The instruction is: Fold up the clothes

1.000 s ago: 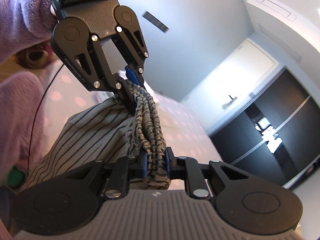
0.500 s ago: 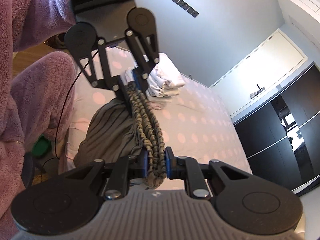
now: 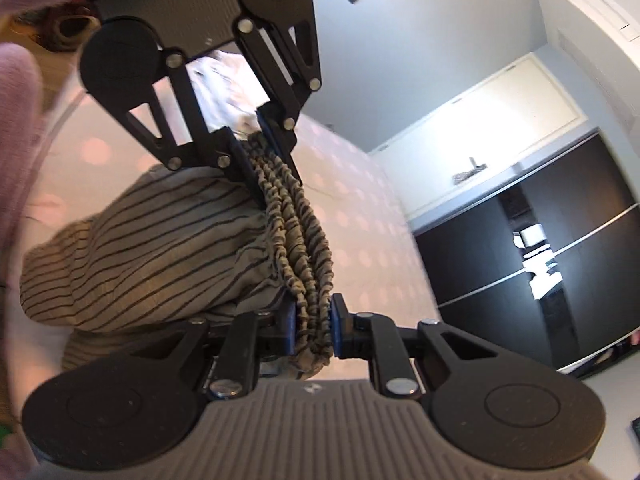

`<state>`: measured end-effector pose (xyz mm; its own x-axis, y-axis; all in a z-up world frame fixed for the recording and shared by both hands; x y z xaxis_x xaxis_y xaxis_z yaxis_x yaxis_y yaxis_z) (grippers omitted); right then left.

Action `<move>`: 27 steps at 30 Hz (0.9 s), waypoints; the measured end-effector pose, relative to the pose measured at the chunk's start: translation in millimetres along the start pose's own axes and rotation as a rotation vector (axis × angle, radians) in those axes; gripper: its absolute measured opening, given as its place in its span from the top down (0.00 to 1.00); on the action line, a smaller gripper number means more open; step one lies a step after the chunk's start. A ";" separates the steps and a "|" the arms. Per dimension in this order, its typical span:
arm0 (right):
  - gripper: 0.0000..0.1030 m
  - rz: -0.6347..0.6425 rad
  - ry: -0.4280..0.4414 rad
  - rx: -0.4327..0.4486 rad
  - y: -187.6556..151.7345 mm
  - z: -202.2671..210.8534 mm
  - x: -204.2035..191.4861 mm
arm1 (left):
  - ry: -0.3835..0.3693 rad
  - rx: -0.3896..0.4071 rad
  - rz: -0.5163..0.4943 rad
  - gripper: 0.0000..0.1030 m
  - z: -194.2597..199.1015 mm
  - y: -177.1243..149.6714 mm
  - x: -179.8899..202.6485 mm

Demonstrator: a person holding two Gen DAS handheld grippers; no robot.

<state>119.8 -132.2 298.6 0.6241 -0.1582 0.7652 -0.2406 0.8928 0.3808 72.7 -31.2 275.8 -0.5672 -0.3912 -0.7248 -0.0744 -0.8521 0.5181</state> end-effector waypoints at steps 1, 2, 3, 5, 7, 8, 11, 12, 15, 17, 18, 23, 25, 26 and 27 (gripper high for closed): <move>0.82 0.000 -0.031 0.002 -1.0 -10.0 6.7 | 0.025 -0.002 -0.010 0.86 -8.4 -1.4 -5.1; 0.82 0.005 -0.064 0.008 -1.1 -17.7 13.7 | 0.048 0.005 -0.011 0.86 -13.1 -1.7 -11.1; 0.82 0.018 -0.098 0.017 -0.2 -22.6 20.1 | 0.070 0.011 -0.013 0.86 -17.9 -2.1 -17.0; 0.82 0.026 -0.129 0.045 1.9 -26.8 30.9 | 0.108 0.027 -0.019 0.86 -22.5 -3.5 -27.8; 0.82 0.048 -0.109 0.058 3.5 -27.0 31.4 | 0.101 0.037 -0.034 0.86 -18.5 -6.6 -31.1; 0.82 0.063 -0.089 0.058 3.4 -27.1 28.6 | 0.089 0.039 -0.046 0.86 -15.8 -8.8 -30.5; 0.82 0.093 0.019 0.046 -2.9 -33.3 7.7 | 0.011 0.011 -0.123 0.86 -11.7 -25.2 -4.7; 0.81 0.101 0.058 0.043 -5.9 -38.1 -2.8 | -0.019 -0.003 -0.145 0.86 -11.6 -32.3 7.6; 0.81 0.088 0.184 0.042 -18.1 -56.3 -49.6 | -0.123 -0.049 -0.192 0.86 -13.8 -59.9 54.0; 0.81 0.073 0.274 0.044 -27.7 -65.7 -87.2 | -0.196 -0.073 -0.196 0.86 -11.9 -78.5 87.1; 0.81 0.064 0.320 0.043 -32.4 -69.1 -108.1 | -0.232 -0.083 -0.190 0.86 -9.6 -87.4 103.5; 0.81 -0.002 0.527 0.047 -55.8 -77.3 -211.2 | -0.413 -0.130 -0.160 0.86 2.9 -131.4 185.6; 0.81 -0.040 0.577 0.052 -62.2 -74.7 -247.0 | -0.486 -0.149 -0.148 0.86 8.3 -149.0 218.3; 0.81 -0.065 0.600 0.054 -64.3 -72.3 -263.4 | -0.522 -0.159 -0.141 0.86 11.0 -157.7 234.6; 0.81 -0.083 0.616 0.055 -65.1 -68.8 -279.3 | -0.556 -0.168 -0.135 0.86 14.1 -165.0 248.8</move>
<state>12.4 -117.1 24.4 0.9527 0.0609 0.2978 -0.2005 0.8624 0.4648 -67.7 17.0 16.4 -0.9094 -0.0739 -0.4093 -0.0704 -0.9426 0.3265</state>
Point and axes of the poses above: each gripper's, at about its wrist camera, not at the fingertips, and z roughly against the way its jaws point, x to its right, y to its top, the point moved 4 cm from there along -z, roughly the way its jaws point, and after that the axes turned 4 degrees about z, right-handed, at the moved point
